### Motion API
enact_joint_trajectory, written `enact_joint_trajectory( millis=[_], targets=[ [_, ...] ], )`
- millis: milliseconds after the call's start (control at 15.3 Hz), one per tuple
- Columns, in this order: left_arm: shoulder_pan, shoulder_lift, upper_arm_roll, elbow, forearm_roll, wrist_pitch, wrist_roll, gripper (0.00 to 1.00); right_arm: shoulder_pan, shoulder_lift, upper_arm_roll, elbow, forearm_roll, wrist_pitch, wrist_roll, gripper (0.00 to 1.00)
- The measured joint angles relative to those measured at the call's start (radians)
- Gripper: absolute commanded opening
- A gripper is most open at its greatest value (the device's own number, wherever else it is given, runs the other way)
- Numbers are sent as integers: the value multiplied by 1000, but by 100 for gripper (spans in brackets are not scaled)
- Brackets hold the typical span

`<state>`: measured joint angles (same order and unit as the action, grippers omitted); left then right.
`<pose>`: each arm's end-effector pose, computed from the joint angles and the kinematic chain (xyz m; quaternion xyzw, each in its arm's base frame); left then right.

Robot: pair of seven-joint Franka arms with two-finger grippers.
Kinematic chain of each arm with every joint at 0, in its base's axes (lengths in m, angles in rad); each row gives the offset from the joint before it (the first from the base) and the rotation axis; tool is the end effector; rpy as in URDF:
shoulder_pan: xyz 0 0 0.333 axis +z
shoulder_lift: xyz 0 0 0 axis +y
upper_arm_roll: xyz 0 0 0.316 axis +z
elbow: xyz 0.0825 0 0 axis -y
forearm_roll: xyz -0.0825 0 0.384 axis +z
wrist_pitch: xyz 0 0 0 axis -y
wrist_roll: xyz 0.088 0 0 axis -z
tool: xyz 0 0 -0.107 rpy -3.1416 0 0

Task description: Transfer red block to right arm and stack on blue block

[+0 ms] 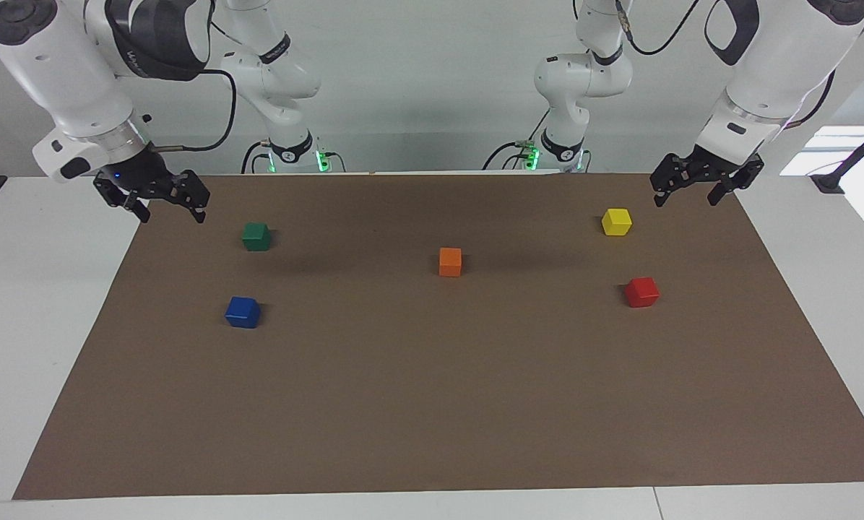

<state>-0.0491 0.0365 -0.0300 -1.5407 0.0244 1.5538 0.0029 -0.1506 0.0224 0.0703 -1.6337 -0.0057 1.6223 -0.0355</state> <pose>0.5624 -0.0416 0.6168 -0.9990 0.0409 0.0112 0.0121 0.5616 -0.0462 0.5867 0.9996 -0.0222 -0.0170 0.0011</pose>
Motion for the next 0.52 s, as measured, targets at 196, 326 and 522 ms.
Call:
enact_joint_trajectory(
  millis=[196,326,522],
  targets=[
    [0,-24,4,-100,0,79,-2,100,0,0,0,0,0,-2,0,100],
    [2,-37,7,-185,0,156,-3,100,0,0,3,0,0,-4,0,100],
    [12,-35,16,-284,0,255,-7,100,0,-3,6,1,0,-4,-13,100]
  ],
)
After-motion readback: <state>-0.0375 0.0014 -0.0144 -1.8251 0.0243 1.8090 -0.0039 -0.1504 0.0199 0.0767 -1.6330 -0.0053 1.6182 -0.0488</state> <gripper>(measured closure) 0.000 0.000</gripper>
